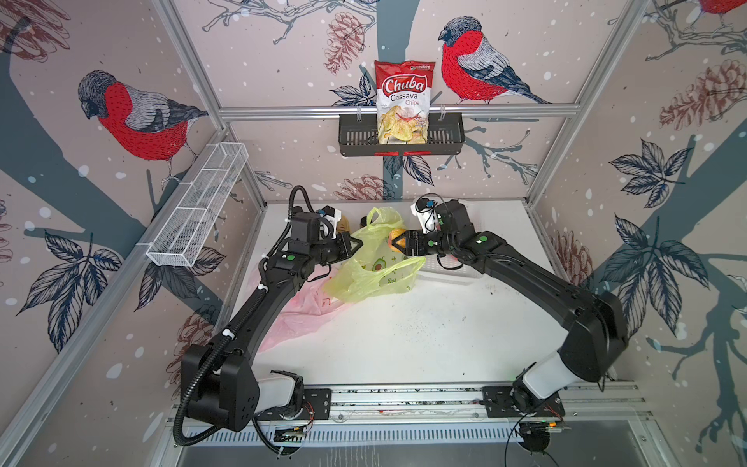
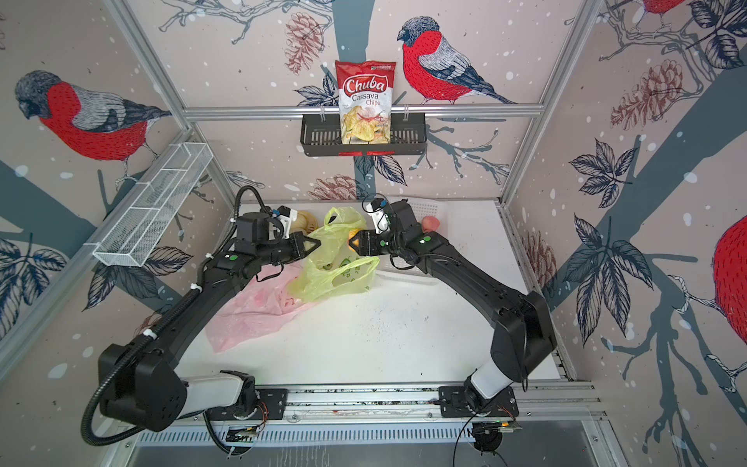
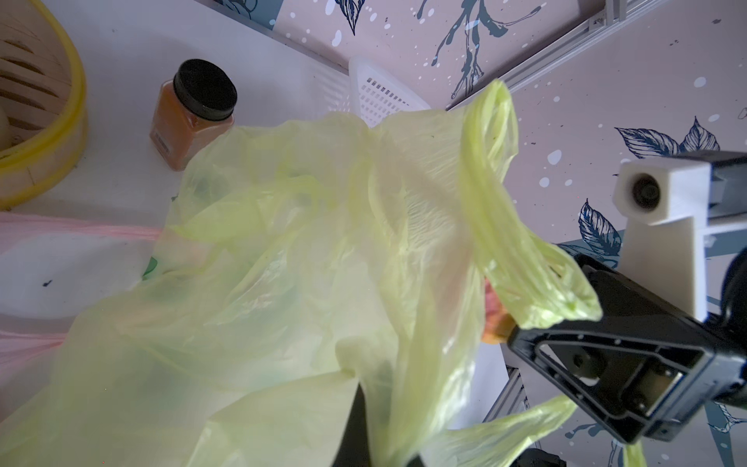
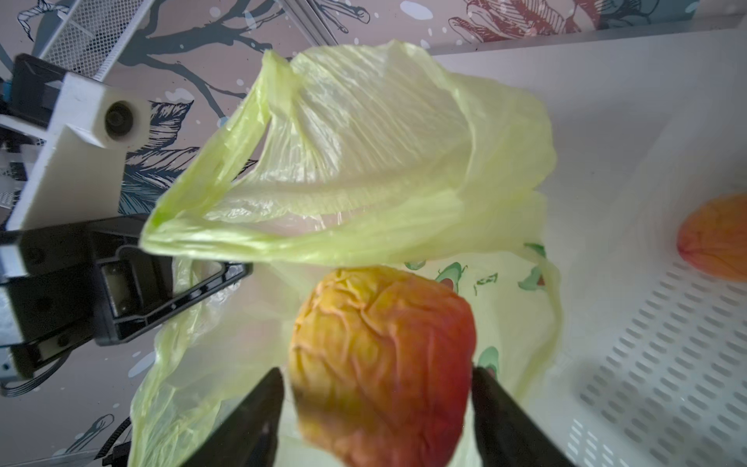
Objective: Place the peach into a plastic bag & tie a knot
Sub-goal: Place the peach in the plastic bag, then pick up the peach from the basket.
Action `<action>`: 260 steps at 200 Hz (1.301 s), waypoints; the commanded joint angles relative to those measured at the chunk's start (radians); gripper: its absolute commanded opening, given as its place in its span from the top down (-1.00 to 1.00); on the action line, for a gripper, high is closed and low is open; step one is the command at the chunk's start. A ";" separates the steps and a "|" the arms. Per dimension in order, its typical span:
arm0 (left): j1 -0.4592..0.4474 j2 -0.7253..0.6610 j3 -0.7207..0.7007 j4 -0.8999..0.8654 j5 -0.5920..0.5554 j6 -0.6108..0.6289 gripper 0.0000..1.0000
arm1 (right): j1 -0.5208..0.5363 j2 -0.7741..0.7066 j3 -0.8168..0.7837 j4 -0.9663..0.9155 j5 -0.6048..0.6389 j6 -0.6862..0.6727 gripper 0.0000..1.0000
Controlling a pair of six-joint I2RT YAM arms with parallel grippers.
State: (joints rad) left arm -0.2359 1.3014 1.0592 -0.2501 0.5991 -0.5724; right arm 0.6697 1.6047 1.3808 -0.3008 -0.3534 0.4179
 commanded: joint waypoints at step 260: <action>0.000 0.016 -0.045 0.095 0.044 0.010 1.00 | -0.329 0.417 0.049 -0.094 0.515 -0.071 -0.64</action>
State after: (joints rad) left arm -0.2359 1.3201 1.0187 -0.2039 0.6285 -0.5678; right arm 0.3397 1.9850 1.4048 -0.4038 0.1455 0.3401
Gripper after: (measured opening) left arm 0.048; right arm 0.821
